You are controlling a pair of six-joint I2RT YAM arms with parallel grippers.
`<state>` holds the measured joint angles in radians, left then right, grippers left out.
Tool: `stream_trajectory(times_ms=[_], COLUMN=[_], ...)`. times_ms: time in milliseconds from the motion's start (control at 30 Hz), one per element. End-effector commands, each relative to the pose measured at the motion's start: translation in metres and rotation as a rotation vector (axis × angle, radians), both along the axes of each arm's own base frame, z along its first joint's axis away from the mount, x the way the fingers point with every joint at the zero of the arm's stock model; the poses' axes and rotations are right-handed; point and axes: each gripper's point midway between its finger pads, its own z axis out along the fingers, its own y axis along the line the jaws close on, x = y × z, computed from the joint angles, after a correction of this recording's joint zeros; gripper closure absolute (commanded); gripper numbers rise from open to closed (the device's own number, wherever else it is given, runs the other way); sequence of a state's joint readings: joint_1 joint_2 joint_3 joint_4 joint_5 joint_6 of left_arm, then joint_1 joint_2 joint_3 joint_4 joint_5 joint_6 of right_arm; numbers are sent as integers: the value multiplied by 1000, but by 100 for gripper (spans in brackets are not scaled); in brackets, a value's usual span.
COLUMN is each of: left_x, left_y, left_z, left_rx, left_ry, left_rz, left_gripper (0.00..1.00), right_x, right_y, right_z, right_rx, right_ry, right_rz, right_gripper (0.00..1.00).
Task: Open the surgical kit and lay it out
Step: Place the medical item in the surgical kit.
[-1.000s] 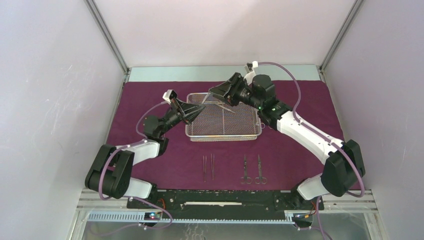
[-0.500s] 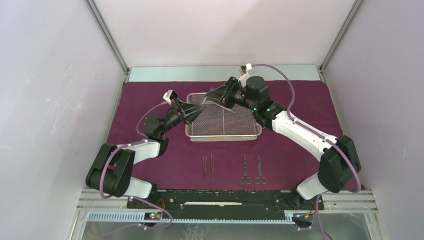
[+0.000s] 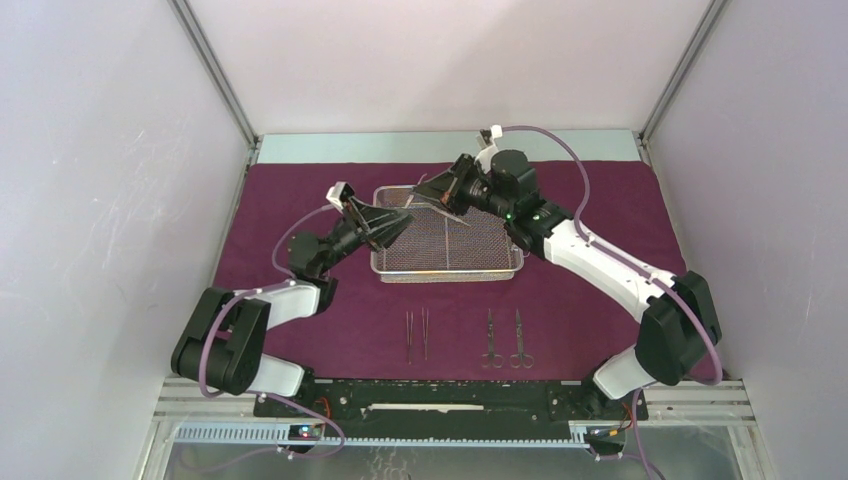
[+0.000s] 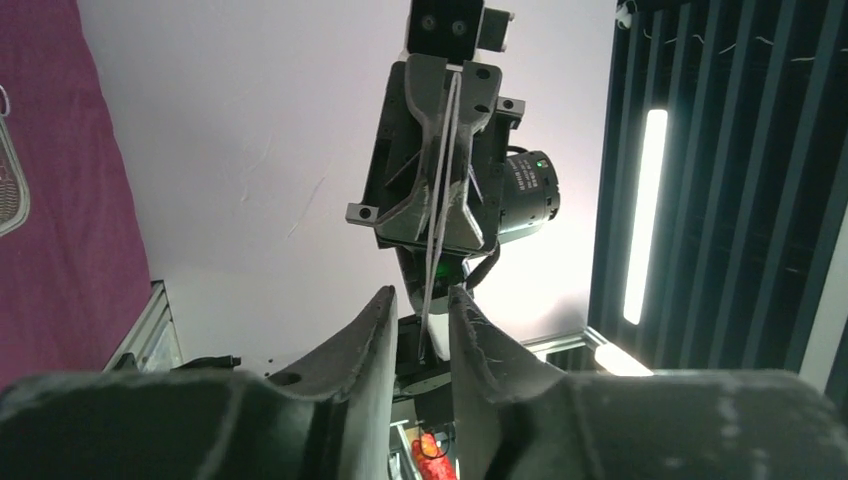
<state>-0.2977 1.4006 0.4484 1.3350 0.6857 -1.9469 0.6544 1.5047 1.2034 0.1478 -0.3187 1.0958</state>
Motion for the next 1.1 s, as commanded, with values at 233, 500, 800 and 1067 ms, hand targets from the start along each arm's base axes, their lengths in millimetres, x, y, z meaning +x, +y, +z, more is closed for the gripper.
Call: stream_trajectory(times_ms=[233, 500, 800, 1067], left_x=[-7, -19, -33, -42], left_y=[8, 50, 81, 113], left_z=[-47, -70, -88, -98], left_rx=[359, 848, 1057, 1266], left_ry=[-56, -142, -158, -184], left_rz=[69, 181, 220, 275], left_gripper=[14, 0, 0, 0], right_x=[3, -4, -24, -68], right_y=[-2, 0, 2, 12], right_z=[7, -9, -35, -80], right_rx=[-140, -207, -336, -514], right_ry=[-36, 4, 65, 140], right_rz=[-42, -37, -29, 3], right_gripper=[100, 100, 100, 100])
